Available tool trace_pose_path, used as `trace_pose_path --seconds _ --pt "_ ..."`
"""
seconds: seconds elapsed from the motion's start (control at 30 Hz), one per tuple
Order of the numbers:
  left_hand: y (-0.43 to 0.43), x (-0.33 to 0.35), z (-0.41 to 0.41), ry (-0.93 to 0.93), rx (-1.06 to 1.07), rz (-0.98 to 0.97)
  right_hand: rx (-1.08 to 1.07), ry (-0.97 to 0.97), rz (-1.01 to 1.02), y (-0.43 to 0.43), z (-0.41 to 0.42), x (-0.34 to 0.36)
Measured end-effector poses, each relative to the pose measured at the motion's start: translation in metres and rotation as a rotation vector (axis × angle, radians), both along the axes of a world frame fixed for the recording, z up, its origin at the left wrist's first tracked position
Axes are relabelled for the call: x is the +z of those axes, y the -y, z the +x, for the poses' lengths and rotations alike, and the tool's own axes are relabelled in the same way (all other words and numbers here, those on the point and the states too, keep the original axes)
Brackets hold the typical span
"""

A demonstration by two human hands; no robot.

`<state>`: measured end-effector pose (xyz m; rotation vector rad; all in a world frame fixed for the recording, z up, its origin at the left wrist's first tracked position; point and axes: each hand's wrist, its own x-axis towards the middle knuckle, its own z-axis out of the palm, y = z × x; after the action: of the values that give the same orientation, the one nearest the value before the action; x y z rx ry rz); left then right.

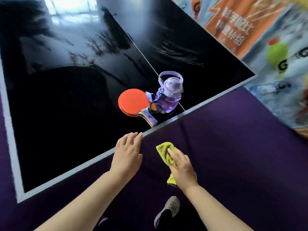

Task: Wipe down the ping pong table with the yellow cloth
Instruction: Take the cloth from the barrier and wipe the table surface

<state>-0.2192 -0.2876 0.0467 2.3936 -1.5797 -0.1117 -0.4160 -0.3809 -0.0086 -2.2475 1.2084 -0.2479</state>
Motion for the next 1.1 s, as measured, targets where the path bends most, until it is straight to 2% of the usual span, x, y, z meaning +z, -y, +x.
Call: trace_pose_path --seconds 0.13,0.3,0.43,0.57,0.87,0.93,1.1 --pt "0.097 0.01 -0.081 -0.094 -0.121 -0.019 -0.059 0.025 -0.095 0.078 -0.076 0.032" --pt "0.198 0.018 -0.177 -0.261 -0.121 -0.046 0.023 0.063 -0.258 0.163 -0.146 0.057" --pt "0.258 0.029 -0.221 -0.316 -0.11 -0.021 0.095 0.065 -0.328 0.217 -0.187 0.065" --pt "0.316 0.039 -0.246 -0.412 -0.071 -0.015 0.06 0.083 -0.378 0.264 -0.21 0.061" --pt "0.481 0.044 -0.28 -0.558 -0.123 -0.037 -0.109 0.082 -0.104 0.407 -0.239 0.065" --pt "0.528 0.044 -0.279 -0.592 -0.191 -0.042 -0.116 0.063 -0.085 0.453 -0.242 0.073" --pt "0.639 0.054 -0.273 -0.541 -0.364 0.017 -0.171 0.014 -0.097 0.564 -0.251 0.093"
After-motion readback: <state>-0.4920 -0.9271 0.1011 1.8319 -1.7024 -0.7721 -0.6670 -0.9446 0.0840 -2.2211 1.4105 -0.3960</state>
